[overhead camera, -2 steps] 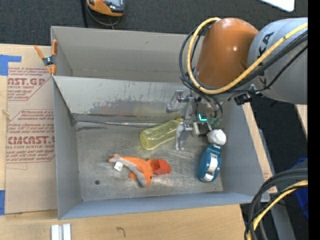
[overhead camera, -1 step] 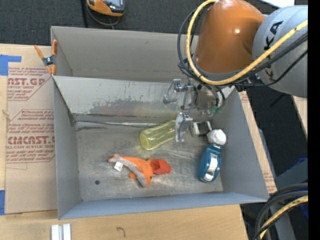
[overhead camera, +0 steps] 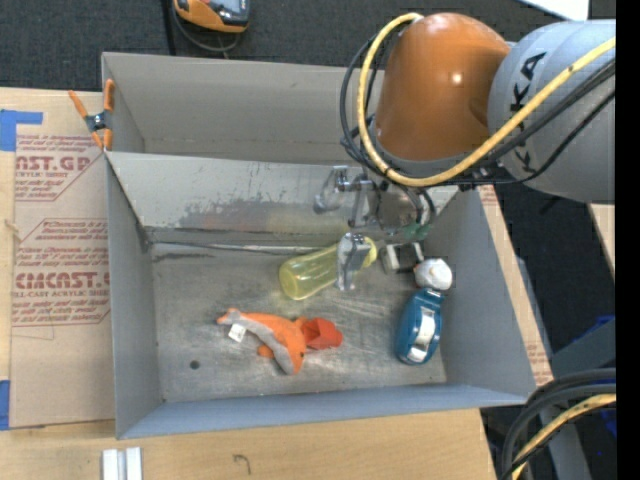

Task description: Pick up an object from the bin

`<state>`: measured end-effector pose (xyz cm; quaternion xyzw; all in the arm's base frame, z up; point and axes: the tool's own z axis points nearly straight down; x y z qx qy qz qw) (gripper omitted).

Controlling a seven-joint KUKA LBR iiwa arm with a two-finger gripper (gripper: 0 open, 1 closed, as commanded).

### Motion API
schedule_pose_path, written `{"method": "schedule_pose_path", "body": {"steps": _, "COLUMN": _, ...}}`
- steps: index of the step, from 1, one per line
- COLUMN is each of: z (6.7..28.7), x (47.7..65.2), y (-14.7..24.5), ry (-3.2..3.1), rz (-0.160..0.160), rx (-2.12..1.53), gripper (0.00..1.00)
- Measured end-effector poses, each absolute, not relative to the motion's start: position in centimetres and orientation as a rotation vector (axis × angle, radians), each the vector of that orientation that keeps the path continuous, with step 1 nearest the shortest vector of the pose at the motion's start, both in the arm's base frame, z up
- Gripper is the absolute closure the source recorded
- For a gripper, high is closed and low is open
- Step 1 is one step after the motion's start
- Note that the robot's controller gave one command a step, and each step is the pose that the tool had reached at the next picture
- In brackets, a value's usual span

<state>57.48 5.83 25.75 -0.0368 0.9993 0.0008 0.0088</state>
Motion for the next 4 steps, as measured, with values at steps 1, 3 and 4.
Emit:
{"method": "schedule_pose_path", "body": {"steps": 1, "z": 19.2, "x": 56.5, "y": 6.9, "ry": 3.133, "rz": 0.002, "rx": -0.144, "gripper": 0.0}}
{"method": "schedule_pose_path", "body": {"steps": 3, "z": 12.1, "x": 55.2, "y": 6.5, "ry": 3.123, "rz": 0.01, "rx": 0.083, "gripper": 0.0}}
{"method": "schedule_pose_path", "body": {"steps": 4, "z": 9.9, "x": 53.9, "y": 6.6, "ry": 3.127, "rz": -0.001, "rx": -0.298, "gripper": 0.0}}
